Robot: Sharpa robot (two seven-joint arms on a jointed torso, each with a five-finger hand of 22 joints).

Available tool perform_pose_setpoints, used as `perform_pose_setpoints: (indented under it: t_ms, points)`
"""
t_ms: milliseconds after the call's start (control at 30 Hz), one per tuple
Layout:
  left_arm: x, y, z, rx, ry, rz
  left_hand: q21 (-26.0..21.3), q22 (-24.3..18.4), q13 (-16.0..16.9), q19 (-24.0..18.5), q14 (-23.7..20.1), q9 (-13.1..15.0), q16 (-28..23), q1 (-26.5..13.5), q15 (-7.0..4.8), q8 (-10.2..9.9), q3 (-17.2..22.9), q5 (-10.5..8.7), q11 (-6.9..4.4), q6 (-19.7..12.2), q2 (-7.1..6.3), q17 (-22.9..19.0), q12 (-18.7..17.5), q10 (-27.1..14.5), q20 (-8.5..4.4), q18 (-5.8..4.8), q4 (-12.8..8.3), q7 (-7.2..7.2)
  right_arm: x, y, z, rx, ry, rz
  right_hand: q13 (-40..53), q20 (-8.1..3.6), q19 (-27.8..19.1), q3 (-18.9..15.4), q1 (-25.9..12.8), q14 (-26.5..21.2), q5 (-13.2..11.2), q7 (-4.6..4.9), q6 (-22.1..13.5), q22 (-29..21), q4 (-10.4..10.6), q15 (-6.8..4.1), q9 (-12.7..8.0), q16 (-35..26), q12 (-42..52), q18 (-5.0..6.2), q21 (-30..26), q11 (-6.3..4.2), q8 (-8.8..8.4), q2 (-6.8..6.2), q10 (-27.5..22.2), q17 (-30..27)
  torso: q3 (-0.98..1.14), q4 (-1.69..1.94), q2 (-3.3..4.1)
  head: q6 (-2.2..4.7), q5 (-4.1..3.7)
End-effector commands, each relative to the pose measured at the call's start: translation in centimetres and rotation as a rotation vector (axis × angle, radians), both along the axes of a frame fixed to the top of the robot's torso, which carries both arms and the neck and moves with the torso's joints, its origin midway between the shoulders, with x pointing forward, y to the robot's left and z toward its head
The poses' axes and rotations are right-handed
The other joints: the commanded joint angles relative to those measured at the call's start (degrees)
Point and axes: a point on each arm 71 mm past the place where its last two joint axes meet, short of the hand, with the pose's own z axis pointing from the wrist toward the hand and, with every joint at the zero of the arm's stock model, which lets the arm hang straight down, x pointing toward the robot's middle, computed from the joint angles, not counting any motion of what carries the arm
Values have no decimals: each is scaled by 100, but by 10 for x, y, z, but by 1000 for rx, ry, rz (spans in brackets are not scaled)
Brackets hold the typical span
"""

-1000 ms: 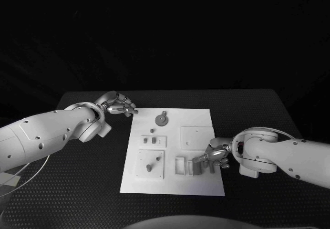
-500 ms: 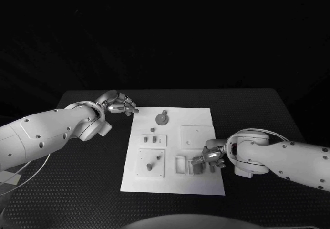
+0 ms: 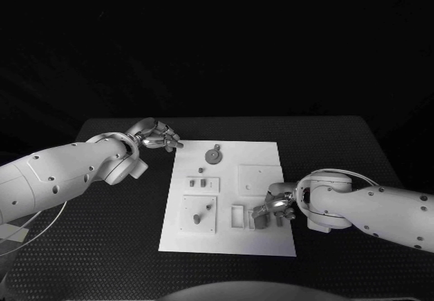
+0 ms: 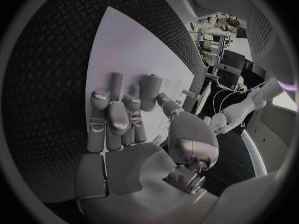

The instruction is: Assemble the parts on the task board

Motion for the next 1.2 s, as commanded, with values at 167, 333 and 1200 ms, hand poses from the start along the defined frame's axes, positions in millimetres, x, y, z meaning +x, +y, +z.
perform_pose_setpoints:
  t_ms: [167,333,1200]
  points:
    - [0,-2,0,-9,5,-10,3,-6,4,22,37,-8,-20,-43,11,36,11,-19,-11,-17,4,10,-6,38,0,91,39,7,-5,0,-8,1,16,-8,-35,66,2,97,170,-32,16,14,18,91,-570,-11,22,34,28,300,31,6,-159,337,45,-56,-2,1,-2,-2,6]
    - [0,-2,0,-9,6,-10,3,-6,4,22,37,-9,-22,-42,11,36,12,-18,-11,-18,4,13,-7,38,-1,91,40,7,-6,1,-7,37,29,-39,-50,72,7,148,240,-38,16,13,29,88,-698,-11,30,30,30,300,27,5,-174,423,50,-88,-5,4,-1,-7,6]
    - [-1,-1,0,-7,7,-6,3,-10,3,21,39,-11,-35,-41,11,36,19,-18,-11,-19,3,28,-14,41,0,90,48,8,-6,-5,24,144,-4,-117,-71,79,-10,147,505,-60,15,10,53,99,-707,-12,60,32,39,300,40,3,-188,468,51,-137,-1,-3,1,17,31]
